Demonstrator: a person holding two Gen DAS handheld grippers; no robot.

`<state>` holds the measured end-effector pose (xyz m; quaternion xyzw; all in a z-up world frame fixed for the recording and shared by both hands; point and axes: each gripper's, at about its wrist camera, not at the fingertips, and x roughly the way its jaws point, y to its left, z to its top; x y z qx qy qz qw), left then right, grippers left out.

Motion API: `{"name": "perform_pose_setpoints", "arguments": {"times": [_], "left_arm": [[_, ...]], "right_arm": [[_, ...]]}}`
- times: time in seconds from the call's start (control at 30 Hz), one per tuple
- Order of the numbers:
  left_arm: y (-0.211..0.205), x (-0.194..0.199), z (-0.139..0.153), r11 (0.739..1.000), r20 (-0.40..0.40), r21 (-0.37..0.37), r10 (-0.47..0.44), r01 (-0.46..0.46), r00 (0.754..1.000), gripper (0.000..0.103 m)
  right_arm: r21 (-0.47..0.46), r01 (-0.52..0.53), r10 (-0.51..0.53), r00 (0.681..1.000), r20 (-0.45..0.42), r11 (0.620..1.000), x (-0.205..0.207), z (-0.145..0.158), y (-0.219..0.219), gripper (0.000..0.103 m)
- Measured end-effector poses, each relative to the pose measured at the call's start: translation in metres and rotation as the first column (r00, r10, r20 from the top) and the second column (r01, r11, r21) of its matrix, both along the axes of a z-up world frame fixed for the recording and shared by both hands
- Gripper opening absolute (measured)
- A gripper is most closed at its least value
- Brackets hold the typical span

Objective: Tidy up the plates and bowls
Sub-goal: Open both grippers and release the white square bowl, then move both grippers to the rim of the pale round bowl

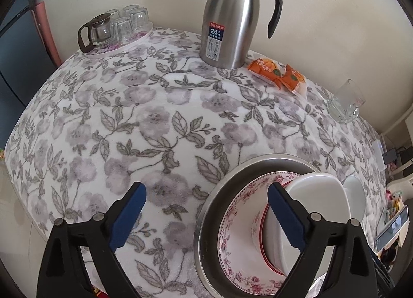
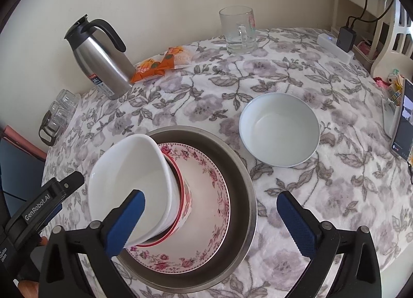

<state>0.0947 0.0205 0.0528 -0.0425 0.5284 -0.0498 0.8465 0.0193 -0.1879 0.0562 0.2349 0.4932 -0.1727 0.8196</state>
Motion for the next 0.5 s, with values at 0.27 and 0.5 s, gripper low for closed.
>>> {"name": "perform_pose_setpoints", "arguments": {"times": [0.27,0.5], "left_arm": [[0.000,-0.002,0.005,0.999,0.027,0.008,0.034,-0.034,0.999,0.096],[-0.006,-0.008,0.016,0.999,0.075,-0.017,0.030,-0.028,0.997,0.096]], "right_arm": [[-0.004,0.004,-0.004,1.000,0.000,1.000,-0.004,0.002,-0.006,0.103],[0.000,0.013,-0.013,1.000,0.015,1.000,-0.011,0.006,-0.015,0.103]]}}
